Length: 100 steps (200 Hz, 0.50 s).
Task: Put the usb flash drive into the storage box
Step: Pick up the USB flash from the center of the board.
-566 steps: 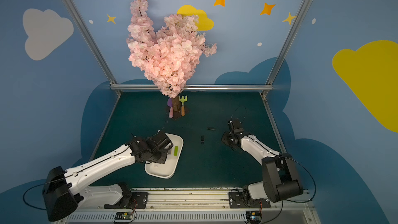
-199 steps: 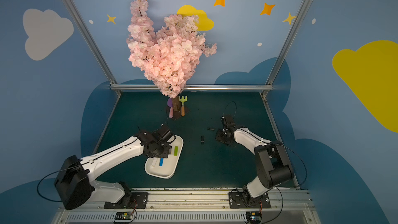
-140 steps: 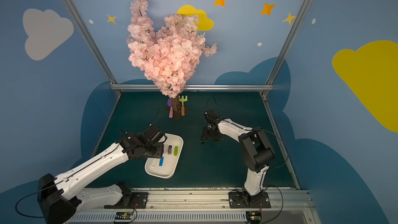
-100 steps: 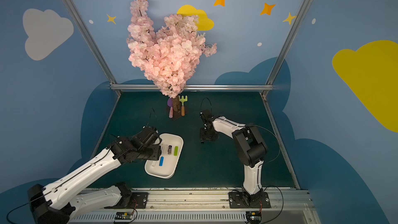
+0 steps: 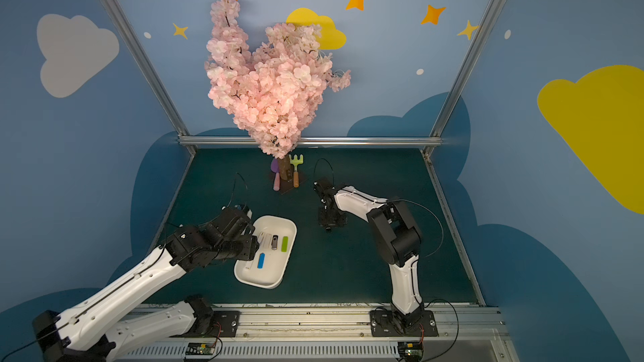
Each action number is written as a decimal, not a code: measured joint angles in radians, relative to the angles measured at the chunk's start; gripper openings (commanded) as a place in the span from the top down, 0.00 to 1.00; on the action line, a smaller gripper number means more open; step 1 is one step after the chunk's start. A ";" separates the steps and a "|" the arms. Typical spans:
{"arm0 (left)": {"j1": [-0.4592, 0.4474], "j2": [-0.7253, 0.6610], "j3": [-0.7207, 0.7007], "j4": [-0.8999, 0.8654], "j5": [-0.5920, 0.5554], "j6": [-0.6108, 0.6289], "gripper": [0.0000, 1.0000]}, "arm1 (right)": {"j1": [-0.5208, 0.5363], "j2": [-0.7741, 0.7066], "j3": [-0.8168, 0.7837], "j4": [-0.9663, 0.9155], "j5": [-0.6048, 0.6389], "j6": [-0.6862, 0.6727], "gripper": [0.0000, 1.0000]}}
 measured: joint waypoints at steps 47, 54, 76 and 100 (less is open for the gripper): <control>0.000 0.000 -0.002 0.000 0.001 0.003 0.40 | 0.034 0.031 0.043 -0.039 0.053 -0.002 0.72; 0.000 0.000 -0.003 0.001 0.000 0.003 0.40 | 0.035 0.036 0.050 -0.046 0.057 -0.002 0.73; 0.000 0.000 -0.004 0.002 0.000 0.004 0.40 | 0.035 0.053 0.077 -0.071 0.060 -0.003 0.77; 0.000 -0.002 -0.008 0.005 0.000 0.004 0.40 | 0.035 0.058 0.086 -0.079 0.060 -0.003 0.83</control>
